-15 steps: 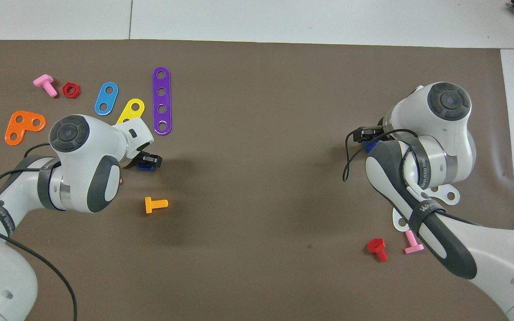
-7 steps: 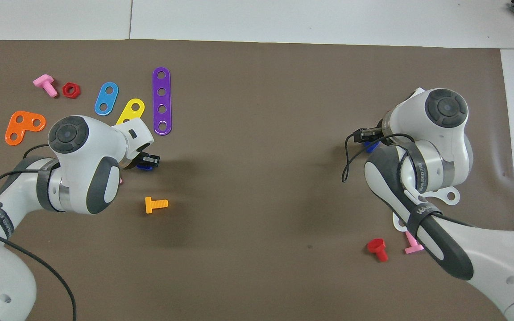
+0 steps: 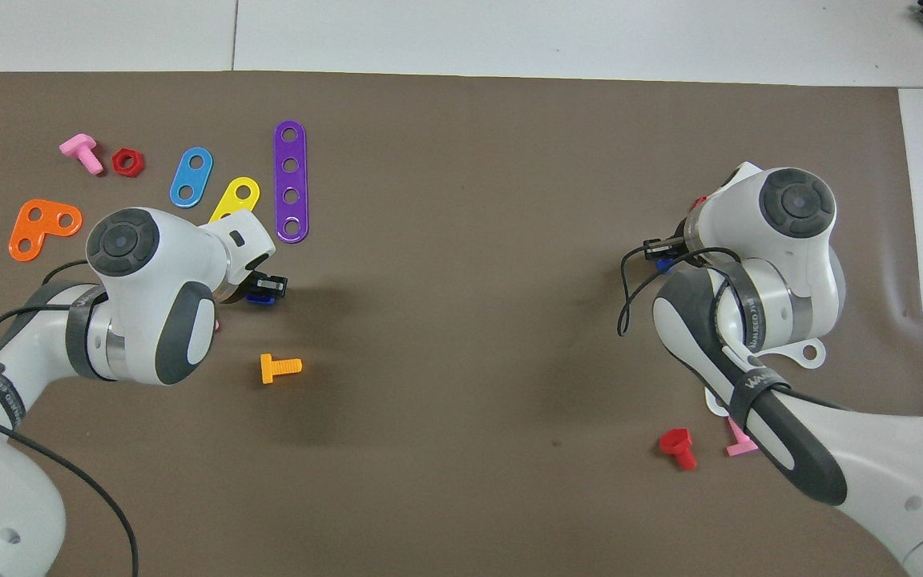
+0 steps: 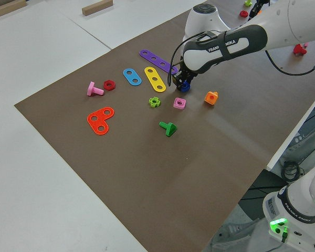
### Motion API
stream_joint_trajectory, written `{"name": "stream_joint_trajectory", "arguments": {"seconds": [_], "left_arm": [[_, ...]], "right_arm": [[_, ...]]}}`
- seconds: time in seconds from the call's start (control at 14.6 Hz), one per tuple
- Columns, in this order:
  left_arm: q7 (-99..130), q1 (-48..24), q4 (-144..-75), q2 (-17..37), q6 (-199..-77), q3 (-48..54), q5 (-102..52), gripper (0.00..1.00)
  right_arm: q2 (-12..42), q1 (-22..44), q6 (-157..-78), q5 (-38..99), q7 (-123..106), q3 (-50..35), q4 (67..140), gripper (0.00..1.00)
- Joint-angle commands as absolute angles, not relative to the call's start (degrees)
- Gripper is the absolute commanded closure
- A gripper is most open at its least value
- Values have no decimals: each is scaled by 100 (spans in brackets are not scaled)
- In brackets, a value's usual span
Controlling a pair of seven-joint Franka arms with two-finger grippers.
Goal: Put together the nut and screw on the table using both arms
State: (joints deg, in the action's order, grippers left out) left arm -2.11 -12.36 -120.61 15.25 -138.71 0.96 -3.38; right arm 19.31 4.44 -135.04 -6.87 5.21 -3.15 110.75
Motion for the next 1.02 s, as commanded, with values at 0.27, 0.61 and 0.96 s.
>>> {"name": "stream_joint_trajectory", "arguments": {"seconds": [0.27, 0.61, 0.96], "left_arm": [[-219, -985, -11673, 1591, -13694, 62, -404, 100], [-211, -888, -11013, 1723, -13009, 62, -396, 100], [-132, -1132, -10828, 1793, -12903, 97, -527, 100]], "right_arm": [[1688, 1466, -13087, -765, 2448, -378, 10854, 100], [1714, 2389, -13175, -756, 4065, -387, 10881, 100], [1872, 3181, -13271, -843, 5413, -378, 10854, 100]]}}
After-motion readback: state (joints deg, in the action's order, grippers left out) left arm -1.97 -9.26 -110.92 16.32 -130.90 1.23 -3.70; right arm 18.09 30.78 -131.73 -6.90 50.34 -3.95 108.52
